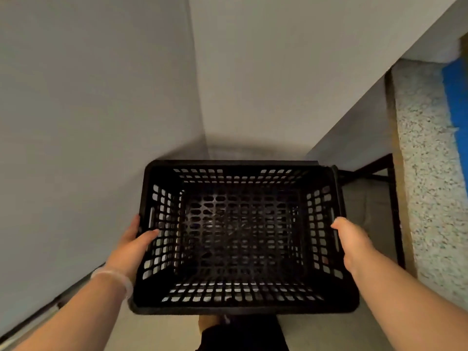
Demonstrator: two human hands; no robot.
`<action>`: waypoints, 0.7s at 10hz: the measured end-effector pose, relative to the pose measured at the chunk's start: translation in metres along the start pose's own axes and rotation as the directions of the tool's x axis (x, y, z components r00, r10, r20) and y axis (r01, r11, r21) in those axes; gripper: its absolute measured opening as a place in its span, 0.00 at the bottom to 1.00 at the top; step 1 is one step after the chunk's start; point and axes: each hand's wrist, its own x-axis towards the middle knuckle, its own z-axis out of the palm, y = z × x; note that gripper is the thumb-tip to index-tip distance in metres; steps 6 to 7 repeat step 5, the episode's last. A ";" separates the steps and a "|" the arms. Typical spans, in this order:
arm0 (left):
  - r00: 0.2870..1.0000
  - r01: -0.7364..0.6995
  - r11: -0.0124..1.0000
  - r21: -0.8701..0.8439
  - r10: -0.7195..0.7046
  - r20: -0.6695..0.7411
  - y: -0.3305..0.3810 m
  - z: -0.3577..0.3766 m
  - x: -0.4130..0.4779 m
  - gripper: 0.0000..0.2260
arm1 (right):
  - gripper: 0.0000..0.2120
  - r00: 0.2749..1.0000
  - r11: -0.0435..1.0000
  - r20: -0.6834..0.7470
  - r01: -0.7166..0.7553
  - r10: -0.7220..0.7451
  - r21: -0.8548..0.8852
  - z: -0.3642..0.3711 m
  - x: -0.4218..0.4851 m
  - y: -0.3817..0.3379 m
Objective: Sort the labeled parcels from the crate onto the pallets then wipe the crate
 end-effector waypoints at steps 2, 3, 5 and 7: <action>0.998 -0.057 0.998 0.018 0.057 -0.014 -0.020 0.010 0.027 0.20 | 0.22 0.999 0.999 0.004 0.040 -0.040 -0.017 0.010 0.038 0.020; 0.996 -0.069 0.986 0.149 0.076 -0.040 -0.037 0.002 0.046 0.30 | 0.22 0.993 0.989 -0.010 0.117 -0.119 -0.085 0.012 0.037 0.023; 0.996 -0.047 0.897 0.439 0.078 -0.052 0.000 0.030 0.007 0.40 | 0.44 0.969 0.930 0.109 0.244 -0.222 -0.274 0.007 -0.003 0.018; 0.996 -0.047 0.897 0.439 0.078 -0.052 0.000 0.030 0.007 0.40 | 0.44 0.969 0.930 0.109 0.244 -0.222 -0.274 0.007 -0.003 0.018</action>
